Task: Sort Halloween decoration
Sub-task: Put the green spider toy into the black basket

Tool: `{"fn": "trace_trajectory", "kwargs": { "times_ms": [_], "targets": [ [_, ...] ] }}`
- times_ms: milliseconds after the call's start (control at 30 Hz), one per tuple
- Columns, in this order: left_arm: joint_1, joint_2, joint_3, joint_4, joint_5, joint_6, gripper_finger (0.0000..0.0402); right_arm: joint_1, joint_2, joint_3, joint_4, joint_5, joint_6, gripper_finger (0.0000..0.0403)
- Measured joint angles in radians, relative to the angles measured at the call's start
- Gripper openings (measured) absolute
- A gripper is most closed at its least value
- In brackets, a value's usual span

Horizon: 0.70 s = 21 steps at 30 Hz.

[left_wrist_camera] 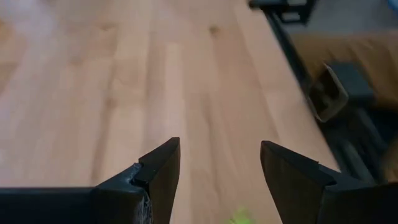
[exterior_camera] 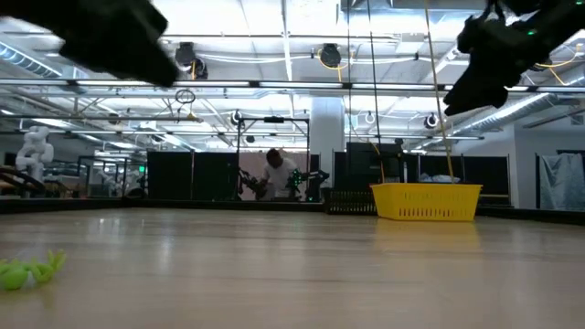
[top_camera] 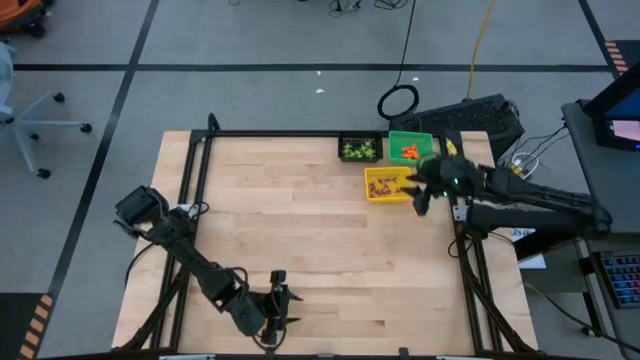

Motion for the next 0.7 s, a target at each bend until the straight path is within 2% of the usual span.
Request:
{"fn": "trace_trajectory", "kwargs": {
  "times_ms": [133,267,500,600,700],
  "targets": [
    [-0.025,0.0,0.016,-0.071,0.098,0.001,0.0224,0.158,-0.057,-0.077,0.076,0.008,0.012,0.0186],
    [-0.037,0.009,0.017,-0.115,0.151,-0.004,0.0224,0.273,-0.051,-0.169,0.233,0.01,-0.026,0.0185],
    [-0.067,0.095,0.016,-0.132,0.158,0.051,0.0202,0.403,0.007,-0.332,0.541,0.011,-0.06,0.0185],
    [-0.079,0.113,0.016,-0.127,0.141,0.043,0.0181,0.443,0.03,-0.371,0.599,0.015,-0.067,0.0185],
    [-0.088,0.114,0.016,-0.124,0.102,0.019,0.0159,0.478,0.053,-0.384,0.613,0.065,-0.067,0.0185]
  ]
}}
